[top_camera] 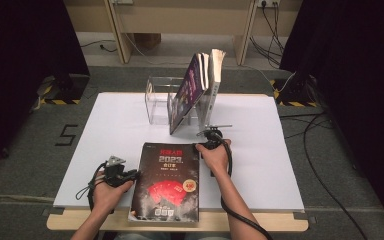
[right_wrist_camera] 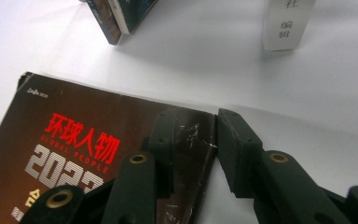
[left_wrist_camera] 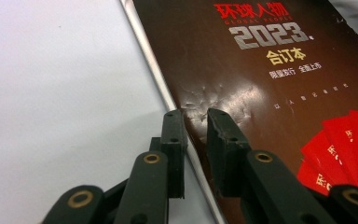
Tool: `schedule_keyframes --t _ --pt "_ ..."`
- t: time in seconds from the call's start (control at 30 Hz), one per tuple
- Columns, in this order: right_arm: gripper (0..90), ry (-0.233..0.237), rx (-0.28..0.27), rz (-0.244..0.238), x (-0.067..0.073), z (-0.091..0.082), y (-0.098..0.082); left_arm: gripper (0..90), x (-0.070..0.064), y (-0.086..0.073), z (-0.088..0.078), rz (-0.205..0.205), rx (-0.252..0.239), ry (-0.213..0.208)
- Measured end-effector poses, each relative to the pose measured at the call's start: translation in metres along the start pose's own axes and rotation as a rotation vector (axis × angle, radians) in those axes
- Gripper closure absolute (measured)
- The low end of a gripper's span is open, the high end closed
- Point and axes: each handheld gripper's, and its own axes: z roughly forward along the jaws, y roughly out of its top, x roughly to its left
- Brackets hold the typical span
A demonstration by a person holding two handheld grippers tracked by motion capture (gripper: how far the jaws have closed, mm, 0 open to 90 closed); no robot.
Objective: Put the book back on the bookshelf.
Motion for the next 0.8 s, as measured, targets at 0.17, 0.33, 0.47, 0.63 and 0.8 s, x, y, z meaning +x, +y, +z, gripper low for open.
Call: schedule_keyframes --t 0.17,0.33,0.47,0.63,0.8 --pt "75.3 -0.023 -0.005 -0.014 0.001 0.0 -0.002 76.4 0.0 0.0 0.0 0.001 0.002 0.002" --pt "80.8 -0.032 0.007 0.0 0.0 0.0 0.001 76.4 0.0 0.0 0.0 0.002 0.0 0.004" --pt "84.6 -0.02 0.003 0.003 -0.001 -0.002 0.002 76.4 -0.001 0.0 0.0 0.003 -0.001 0.004" --pt "86.7 -0.007 -0.014 0.008 0.001 -0.007 0.003 76.4 -0.001 0.0 0.0 0.011 -0.001 0.008" --pt "87.3 0.014 -0.045 -0.009 0.005 -0.015 0.004 76.4 -0.002 -0.001 -0.001 0.014 -0.002 0.011"
